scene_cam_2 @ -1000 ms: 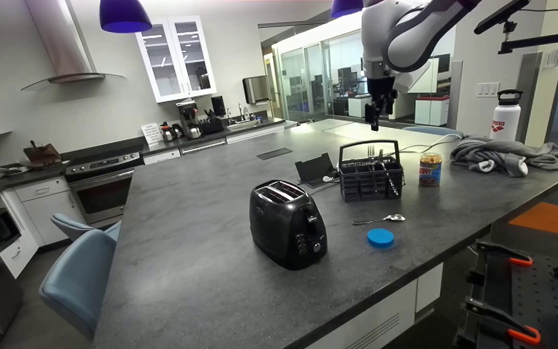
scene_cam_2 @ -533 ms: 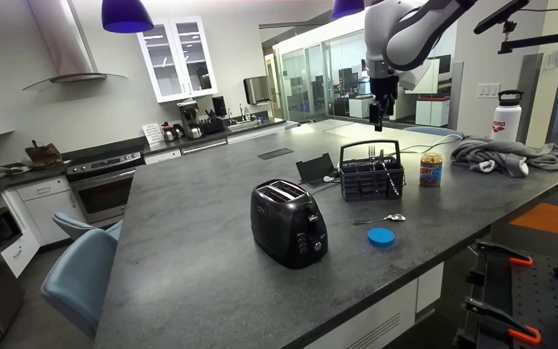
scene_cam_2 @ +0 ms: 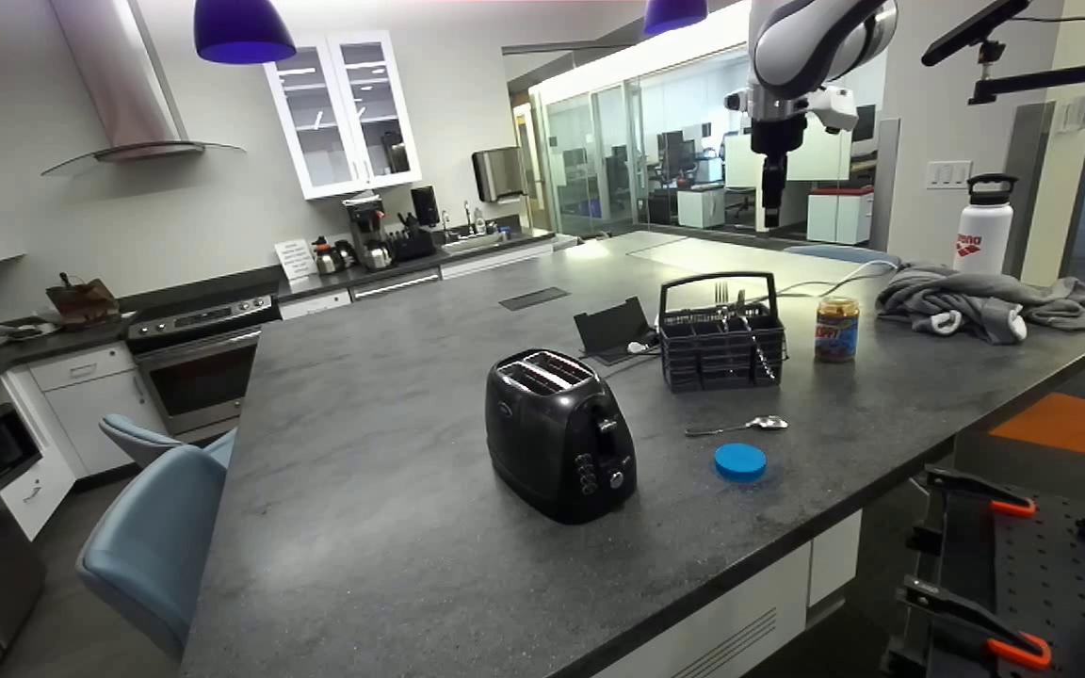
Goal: Take the fork from the counter and put it in the cutlery holder, take the spoon from the cutlery holder and put it on the counter, then move the cutlery holder to the right
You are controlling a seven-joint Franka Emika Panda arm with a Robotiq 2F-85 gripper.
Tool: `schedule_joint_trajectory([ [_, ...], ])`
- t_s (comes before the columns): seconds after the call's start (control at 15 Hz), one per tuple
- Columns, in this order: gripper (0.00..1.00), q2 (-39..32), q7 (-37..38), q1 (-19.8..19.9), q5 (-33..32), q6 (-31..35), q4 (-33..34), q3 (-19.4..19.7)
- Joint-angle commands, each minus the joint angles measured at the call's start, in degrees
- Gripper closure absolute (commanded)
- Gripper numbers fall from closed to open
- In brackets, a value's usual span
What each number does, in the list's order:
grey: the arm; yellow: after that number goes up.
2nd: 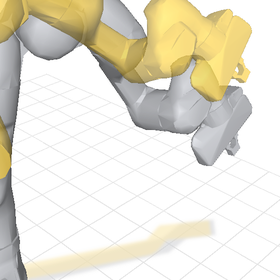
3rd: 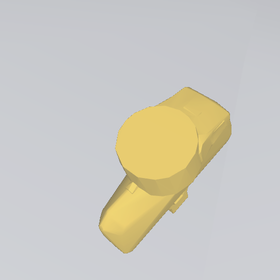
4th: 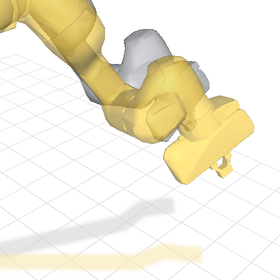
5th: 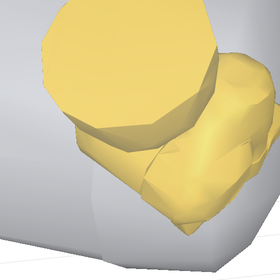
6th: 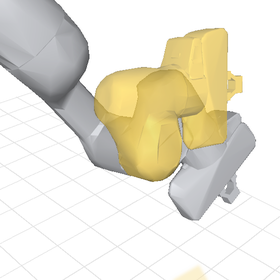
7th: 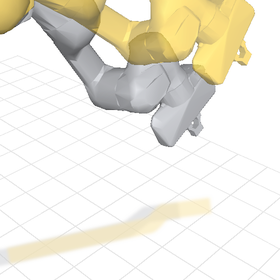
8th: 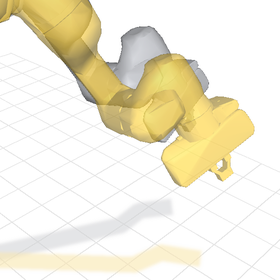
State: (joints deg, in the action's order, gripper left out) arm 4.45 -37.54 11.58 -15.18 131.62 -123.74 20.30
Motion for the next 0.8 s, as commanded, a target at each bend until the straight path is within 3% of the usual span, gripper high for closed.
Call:
schedule_joint_trajectory([
  [0.0, 0.00, -7.1, -13.5, 1.9, 4.1, -2.1, 7.1, -0.3],
  [0.4, 0.00, -18.1, -28.6, 6.5, 14.9, -2.7, 16.0, -2.7],
  [0.53, 0.00, -21.1, -27.2, 7.4, 15.4, -2.9, 18.6, -3.9],
  [0.6, 0.00, -17.8, -26.5, 7.5, 13.8, -0.7, 14.2, -3.9],
  [0.73, 0.00, -19.3, -26.5, 8.0, 13.8, -0.7, 15.0, -4.5],
])
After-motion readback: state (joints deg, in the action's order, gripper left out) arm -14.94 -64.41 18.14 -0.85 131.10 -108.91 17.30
